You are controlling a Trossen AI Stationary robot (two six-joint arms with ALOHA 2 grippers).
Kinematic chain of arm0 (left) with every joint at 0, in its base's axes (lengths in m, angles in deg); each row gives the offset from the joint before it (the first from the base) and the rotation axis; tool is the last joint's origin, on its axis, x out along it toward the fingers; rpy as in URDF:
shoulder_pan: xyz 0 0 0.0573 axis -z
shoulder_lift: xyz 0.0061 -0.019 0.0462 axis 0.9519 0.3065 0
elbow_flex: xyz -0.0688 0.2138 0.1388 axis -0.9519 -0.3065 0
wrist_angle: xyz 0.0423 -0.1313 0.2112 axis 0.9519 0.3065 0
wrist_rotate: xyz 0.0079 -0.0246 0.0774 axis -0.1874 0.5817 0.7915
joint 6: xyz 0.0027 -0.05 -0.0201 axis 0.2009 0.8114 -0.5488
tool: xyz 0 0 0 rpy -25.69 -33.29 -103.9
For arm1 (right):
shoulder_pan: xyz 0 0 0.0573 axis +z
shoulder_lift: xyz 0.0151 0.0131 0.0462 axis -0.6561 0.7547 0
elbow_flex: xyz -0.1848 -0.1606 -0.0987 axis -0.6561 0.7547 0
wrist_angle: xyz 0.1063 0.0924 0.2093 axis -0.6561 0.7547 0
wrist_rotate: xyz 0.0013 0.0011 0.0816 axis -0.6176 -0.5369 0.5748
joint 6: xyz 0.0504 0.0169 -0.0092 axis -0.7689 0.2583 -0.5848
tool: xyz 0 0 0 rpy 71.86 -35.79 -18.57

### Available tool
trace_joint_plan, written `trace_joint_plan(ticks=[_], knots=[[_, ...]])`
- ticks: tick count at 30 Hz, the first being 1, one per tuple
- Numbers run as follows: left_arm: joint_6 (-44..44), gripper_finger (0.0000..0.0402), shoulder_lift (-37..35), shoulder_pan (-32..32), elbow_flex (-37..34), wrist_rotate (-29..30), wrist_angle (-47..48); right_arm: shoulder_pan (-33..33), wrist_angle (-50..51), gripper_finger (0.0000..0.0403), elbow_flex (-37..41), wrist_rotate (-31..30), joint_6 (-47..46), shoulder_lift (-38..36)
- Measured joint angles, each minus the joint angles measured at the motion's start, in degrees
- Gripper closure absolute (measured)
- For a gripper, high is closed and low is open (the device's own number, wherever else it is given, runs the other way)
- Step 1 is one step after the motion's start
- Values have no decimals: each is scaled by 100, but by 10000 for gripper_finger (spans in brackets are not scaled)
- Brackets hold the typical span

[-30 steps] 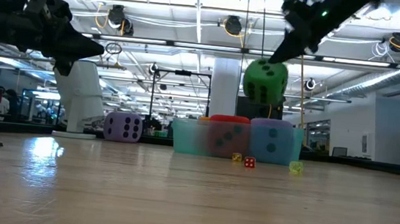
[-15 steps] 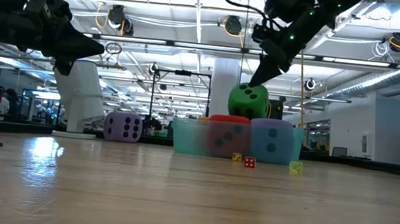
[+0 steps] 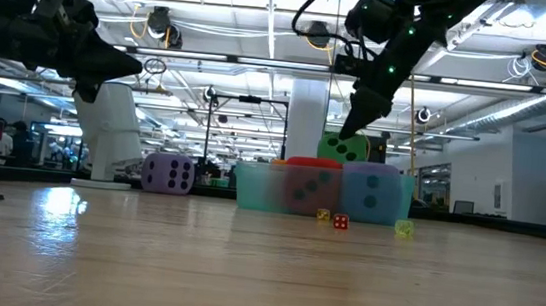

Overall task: Pick & Place Dice
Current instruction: Put the large green die into the blue bin

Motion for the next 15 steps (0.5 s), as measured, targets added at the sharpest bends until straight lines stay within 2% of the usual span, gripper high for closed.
trace_joint_plan(ticks=[6,10,15], knots=[[-2,364,0,0,0,0,0,297,-80,386,55,-606,374,154],[-4,364,1,0,0,0,0,584,-619,386,398,-1116,685,151],[-7,364,0,0,0,0,1,772,-751,386,720,-1247,690,146]])
